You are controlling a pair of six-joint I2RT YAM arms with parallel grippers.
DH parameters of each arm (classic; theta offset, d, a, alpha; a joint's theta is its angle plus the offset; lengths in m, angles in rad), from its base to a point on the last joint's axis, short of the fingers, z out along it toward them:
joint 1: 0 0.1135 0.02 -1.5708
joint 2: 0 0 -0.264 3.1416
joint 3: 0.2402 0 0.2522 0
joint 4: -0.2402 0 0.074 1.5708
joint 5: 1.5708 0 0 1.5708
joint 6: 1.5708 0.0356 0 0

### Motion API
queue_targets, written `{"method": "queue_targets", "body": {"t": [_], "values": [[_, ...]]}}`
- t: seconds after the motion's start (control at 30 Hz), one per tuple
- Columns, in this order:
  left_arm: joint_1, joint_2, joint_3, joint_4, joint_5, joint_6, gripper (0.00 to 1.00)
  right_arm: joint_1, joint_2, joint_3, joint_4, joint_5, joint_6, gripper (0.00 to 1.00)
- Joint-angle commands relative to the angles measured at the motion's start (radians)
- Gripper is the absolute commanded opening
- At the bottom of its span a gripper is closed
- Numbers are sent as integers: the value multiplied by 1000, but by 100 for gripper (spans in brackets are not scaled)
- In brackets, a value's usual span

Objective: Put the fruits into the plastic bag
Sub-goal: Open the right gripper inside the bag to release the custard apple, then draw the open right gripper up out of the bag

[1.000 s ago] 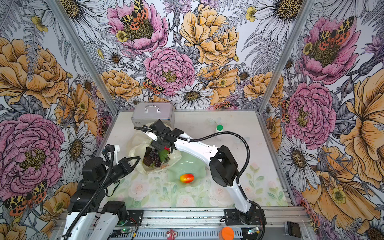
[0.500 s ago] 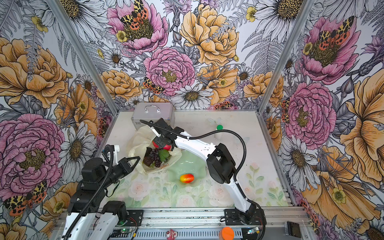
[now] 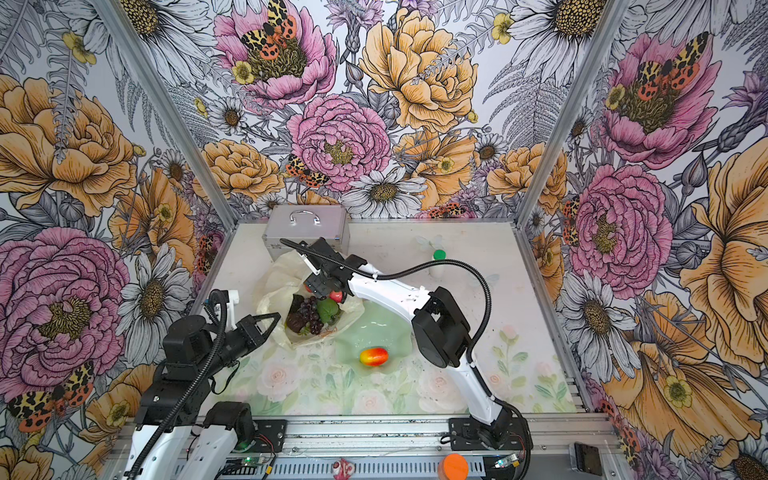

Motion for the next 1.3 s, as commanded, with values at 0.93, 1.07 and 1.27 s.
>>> {"method": "queue_targets", "body": {"t": [0.93,1.07,1.27], "values": [[12,-14,-9,6,-5,10,0,-8,-403,-316,118,-361,160,79],[9,-15,-10,8,-4,9,0,-15,-482,-373,137,-441,178,79],[4,-16,-12,9,-6,7,0,-24,-598,-426,139,-494,182,79]]}}
